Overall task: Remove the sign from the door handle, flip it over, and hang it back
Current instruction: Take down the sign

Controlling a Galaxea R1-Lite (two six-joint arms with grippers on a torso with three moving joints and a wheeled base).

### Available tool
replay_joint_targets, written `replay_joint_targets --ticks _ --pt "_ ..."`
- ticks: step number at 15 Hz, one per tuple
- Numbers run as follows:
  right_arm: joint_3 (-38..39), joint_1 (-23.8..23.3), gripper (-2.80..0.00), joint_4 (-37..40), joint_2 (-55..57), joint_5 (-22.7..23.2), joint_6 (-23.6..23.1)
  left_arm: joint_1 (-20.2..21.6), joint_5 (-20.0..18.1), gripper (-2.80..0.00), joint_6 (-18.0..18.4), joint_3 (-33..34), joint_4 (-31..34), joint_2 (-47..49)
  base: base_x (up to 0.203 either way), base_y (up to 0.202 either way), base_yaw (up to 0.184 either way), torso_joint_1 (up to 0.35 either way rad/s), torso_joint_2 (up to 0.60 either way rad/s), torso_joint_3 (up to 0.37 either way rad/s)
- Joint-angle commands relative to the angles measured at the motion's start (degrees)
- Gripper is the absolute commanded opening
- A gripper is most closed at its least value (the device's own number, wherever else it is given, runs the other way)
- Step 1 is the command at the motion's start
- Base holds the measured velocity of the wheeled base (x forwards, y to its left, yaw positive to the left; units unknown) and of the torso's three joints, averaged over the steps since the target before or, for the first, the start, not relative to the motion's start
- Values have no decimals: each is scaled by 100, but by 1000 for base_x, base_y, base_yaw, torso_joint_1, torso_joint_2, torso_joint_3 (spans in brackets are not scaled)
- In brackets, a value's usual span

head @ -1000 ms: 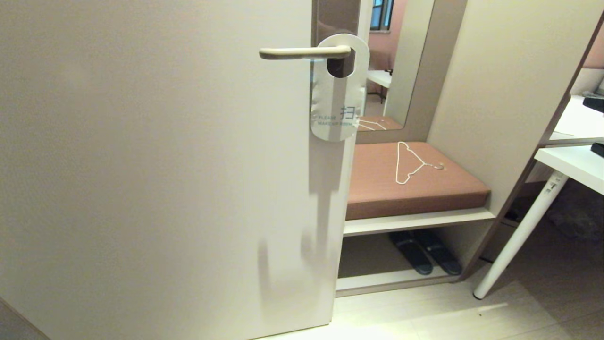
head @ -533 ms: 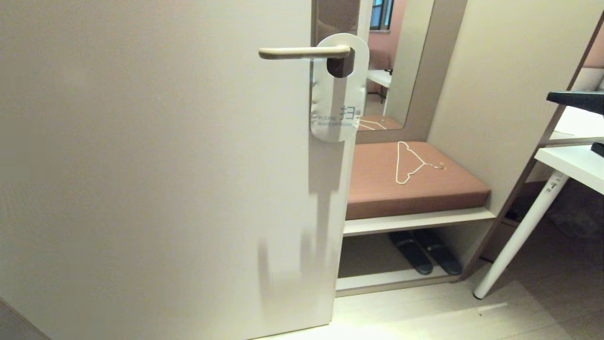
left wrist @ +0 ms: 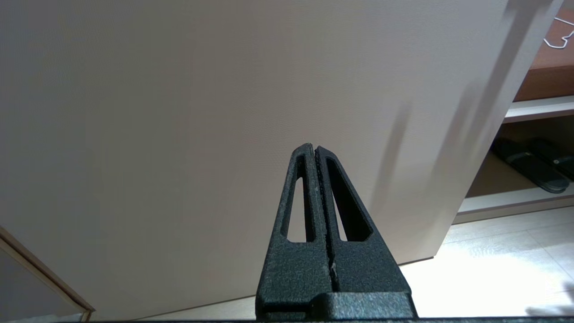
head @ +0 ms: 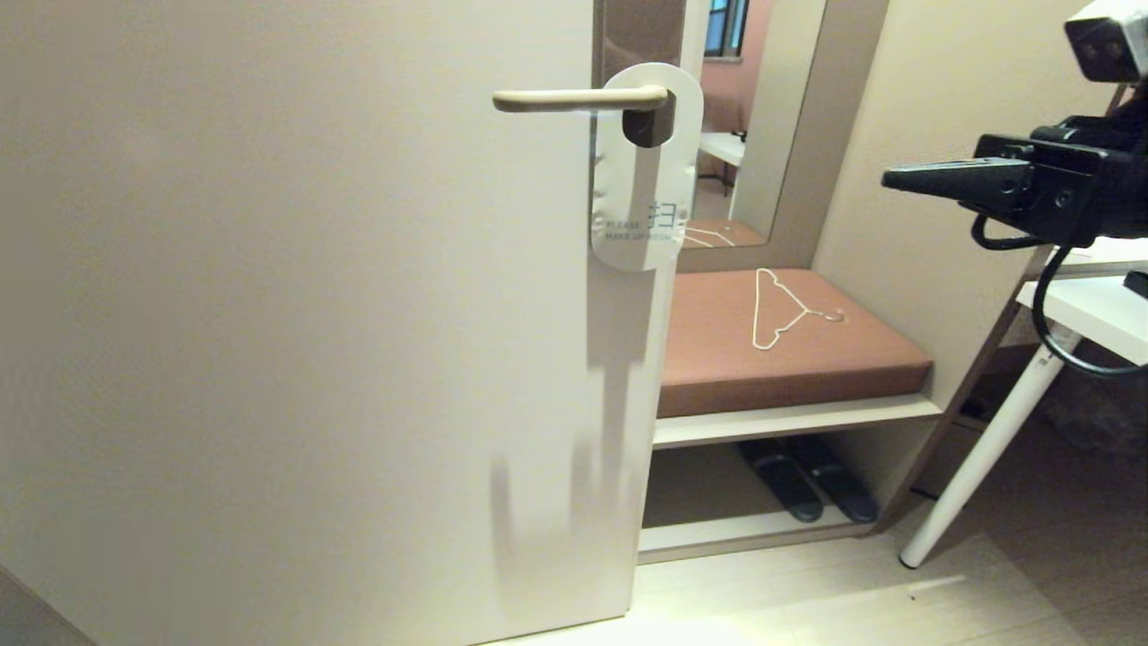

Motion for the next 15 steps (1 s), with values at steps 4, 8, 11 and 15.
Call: replay_joint_targets --ticks 4,8,11,15 --pt "-1013 425 -280 2 1097 130 -3 -4 11 -280 -2 0 -1 7 0 0 0 0 0 0" --pt "-1311 456 -280 -6 1615 656 0 -4 2 -280 -2 0 -1 7 0 0 0 0 0 0" --pt "-1619 558 -280 -6 1997 687 -1 -4 3 -280 -2 0 -1 7 0 0 0 0 0 0" --pt "-2128 813 0 -15 2244 930 -3 -4 2 -280 -2 0 -1 7 0 0 0 0 0 0"
